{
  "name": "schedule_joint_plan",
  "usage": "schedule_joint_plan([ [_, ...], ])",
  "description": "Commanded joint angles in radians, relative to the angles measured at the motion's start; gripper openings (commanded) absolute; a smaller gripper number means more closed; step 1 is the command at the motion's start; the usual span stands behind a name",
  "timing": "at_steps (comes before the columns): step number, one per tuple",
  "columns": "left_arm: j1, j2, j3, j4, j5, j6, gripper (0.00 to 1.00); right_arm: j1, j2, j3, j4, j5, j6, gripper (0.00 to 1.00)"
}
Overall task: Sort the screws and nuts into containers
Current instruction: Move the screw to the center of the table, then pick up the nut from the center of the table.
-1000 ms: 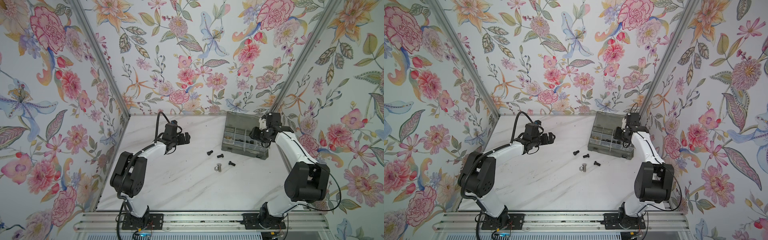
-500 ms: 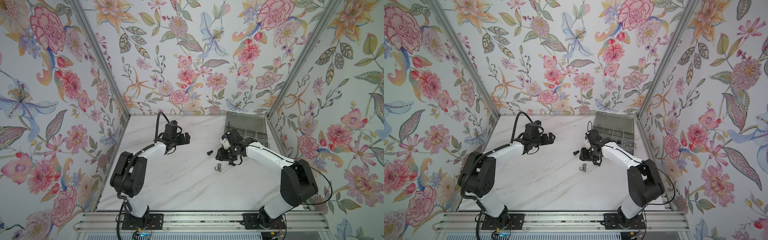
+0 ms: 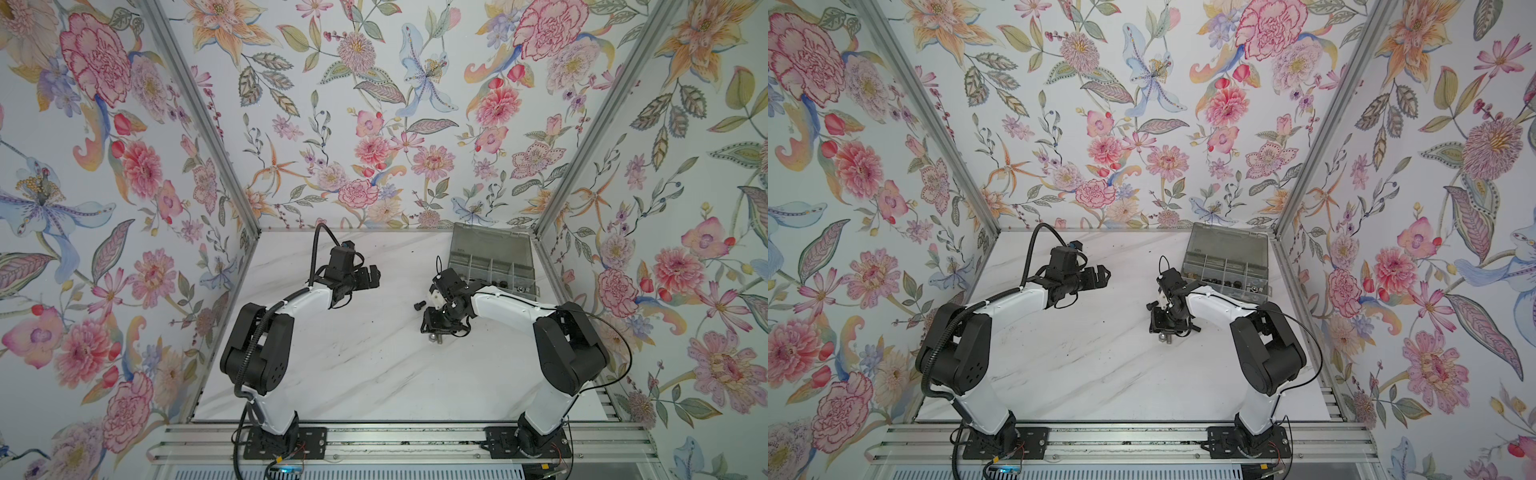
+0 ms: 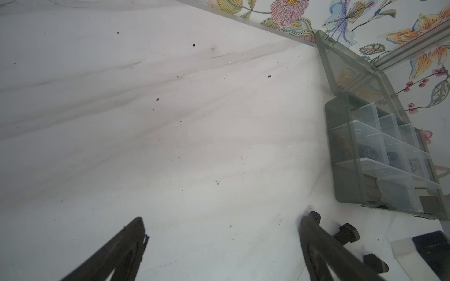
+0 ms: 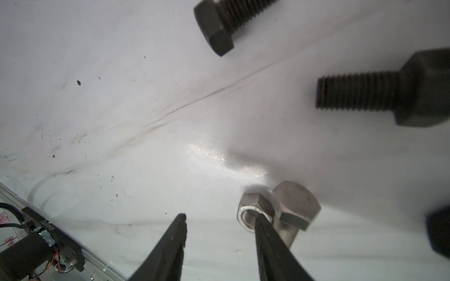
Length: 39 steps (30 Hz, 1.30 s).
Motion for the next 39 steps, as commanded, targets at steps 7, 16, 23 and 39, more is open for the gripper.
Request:
schedule_joint_plan([
  [7,0.007,-0.019,-0.005,-0.007,-0.019,0.009,0.99,-0.025,0.017,-0.041,0.004,0.031,0.011,0.49],
  [16,0.007,-0.015,0.0,-0.006,-0.015,0.008,0.99,-0.053,-0.025,-0.078,0.002,0.041,0.007,0.5],
  [23,0.008,-0.015,-0.001,-0.003,-0.015,0.006,0.99,-0.039,-0.001,-0.06,0.003,0.046,0.005,0.5],
  [39,0.007,-0.016,-0.005,0.004,-0.01,0.007,0.99,0.021,0.089,-0.002,-0.041,0.184,0.06,0.29],
])
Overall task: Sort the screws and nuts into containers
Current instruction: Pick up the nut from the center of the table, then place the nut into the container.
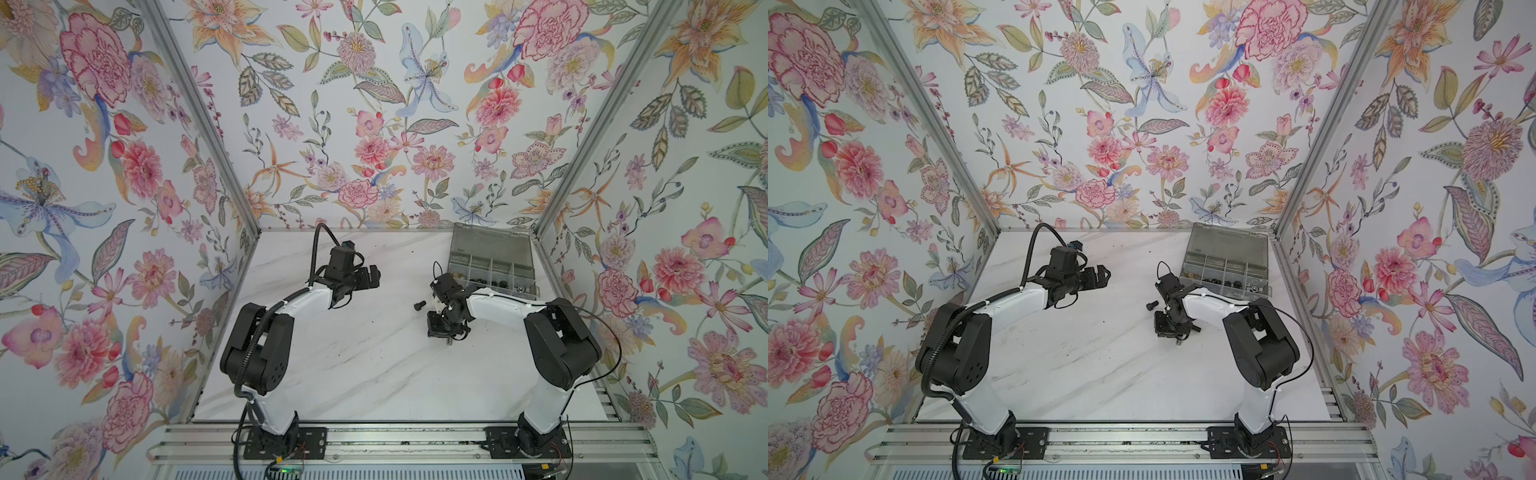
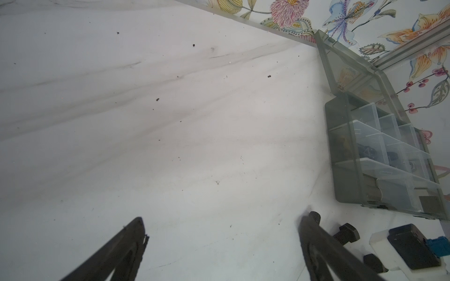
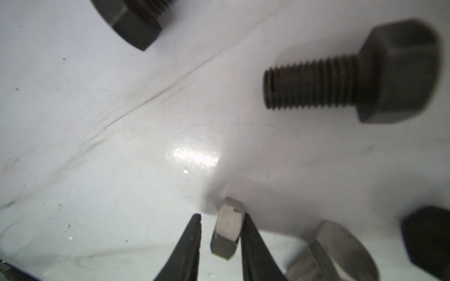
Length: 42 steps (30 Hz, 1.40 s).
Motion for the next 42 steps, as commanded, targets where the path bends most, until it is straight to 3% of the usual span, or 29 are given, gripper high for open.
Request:
schedule_joint_plan([
  [1,0.007,-0.015,-0.005,0.004,-0.009,0.007,0.99,0.009,0.05,0.007,-0.042,0.075,0.018,0.28],
  [10,0.007,-0.013,-0.007,0.007,-0.007,0.007,0.99,0.009,0.075,0.037,-0.043,0.103,0.032,0.21],
  [16,0.009,-0.016,-0.01,0.005,-0.01,0.007,0.99,0.004,0.048,0.022,-0.043,0.097,0.03,0.0],
  [22,0.009,-0.016,-0.012,0.009,-0.01,0.004,0.99,-0.057,-0.067,0.014,-0.034,0.015,-0.017,0.0],
  [30,0.008,-0.021,-0.021,0.017,-0.009,0.0,0.99,-0.36,-0.265,0.029,-0.034,-0.02,-0.089,0.0],
  [36,0.008,-0.012,-0.015,0.018,0.008,0.0,0.99,-0.605,-0.219,0.115,-0.038,0.023,-0.135,0.0],
  [42,0.008,-0.022,-0.018,0.017,0.003,0.002,0.99,-0.763,-0.101,0.234,-0.047,0.081,-0.158,0.0],
])
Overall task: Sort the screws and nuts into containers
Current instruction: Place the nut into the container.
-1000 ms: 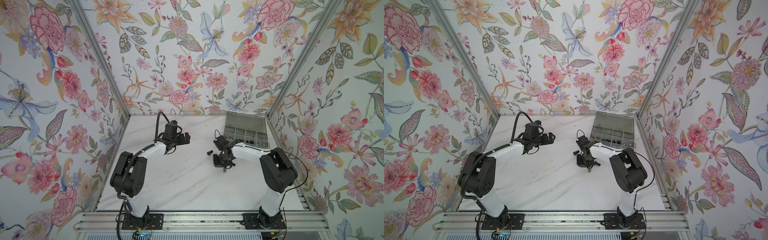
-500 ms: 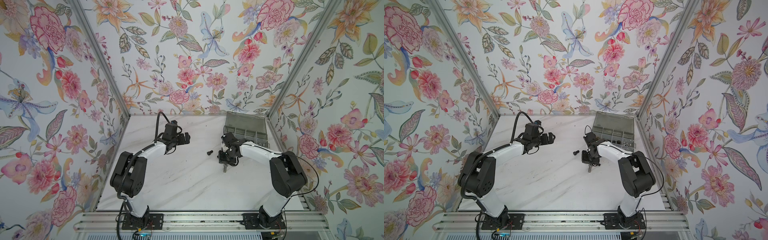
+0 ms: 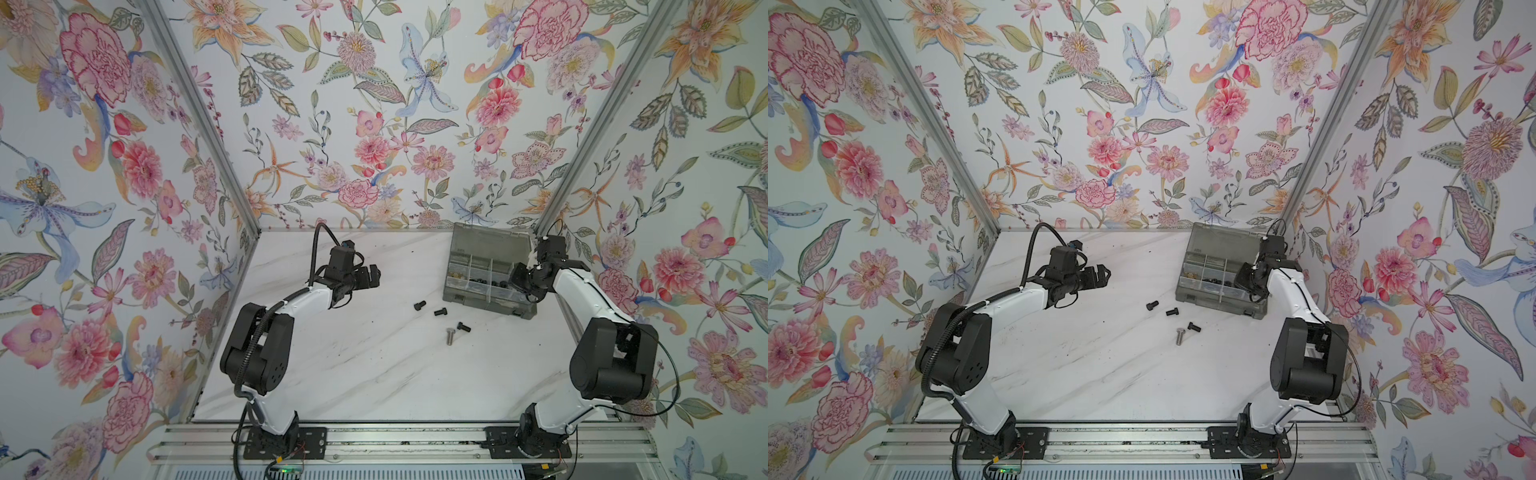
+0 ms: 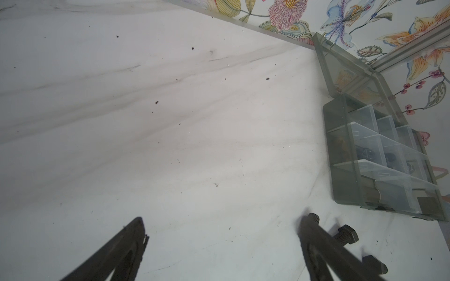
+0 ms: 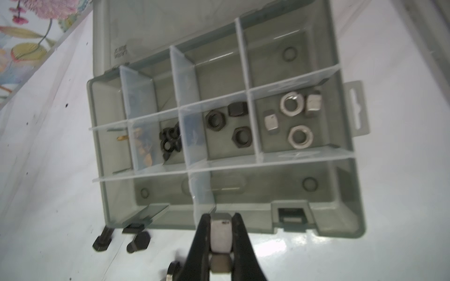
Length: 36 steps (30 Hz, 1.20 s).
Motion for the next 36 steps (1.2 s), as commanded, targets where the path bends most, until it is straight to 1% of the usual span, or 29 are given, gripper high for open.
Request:
schedule_joint_plan([
  [1,0.005,-0.022,-0.019,0.008,0.002,0.001,0.99,-0.053,0.066,0.065,-0.025,0.047,-0.039,0.0],
  [6,0.006,-0.021,-0.016,0.008,0.007,0.0,0.99,-0.092,0.159,0.12,-0.029,0.067,-0.053,0.0],
  [16,0.004,-0.018,-0.008,0.003,0.013,0.007,0.99,-0.107,0.249,0.191,-0.031,0.07,-0.068,0.0],
  [19,0.004,-0.018,-0.008,0.003,0.013,0.007,0.99,-0.107,0.267,0.2,-0.031,0.069,-0.067,0.08],
  [20,0.004,-0.02,-0.008,0.002,0.012,0.008,0.99,-0.107,0.272,0.203,-0.032,0.067,-0.067,0.13],
  [22,0.004,-0.021,-0.008,0.002,0.011,0.008,0.99,-0.107,0.28,0.206,-0.033,0.067,-0.067,0.16],
  [27,0.004,-0.021,-0.008,0.002,0.011,0.008,0.99,-0.106,0.285,0.214,-0.033,0.061,-0.076,0.31],
  [32,0.005,-0.022,-0.006,0.002,0.01,0.007,0.99,-0.105,0.268,0.229,-0.05,0.045,-0.085,0.35],
  [36,0.003,-0.025,-0.009,0.004,0.006,0.004,0.99,-0.087,0.193,0.215,-0.072,0.008,-0.102,0.38],
])
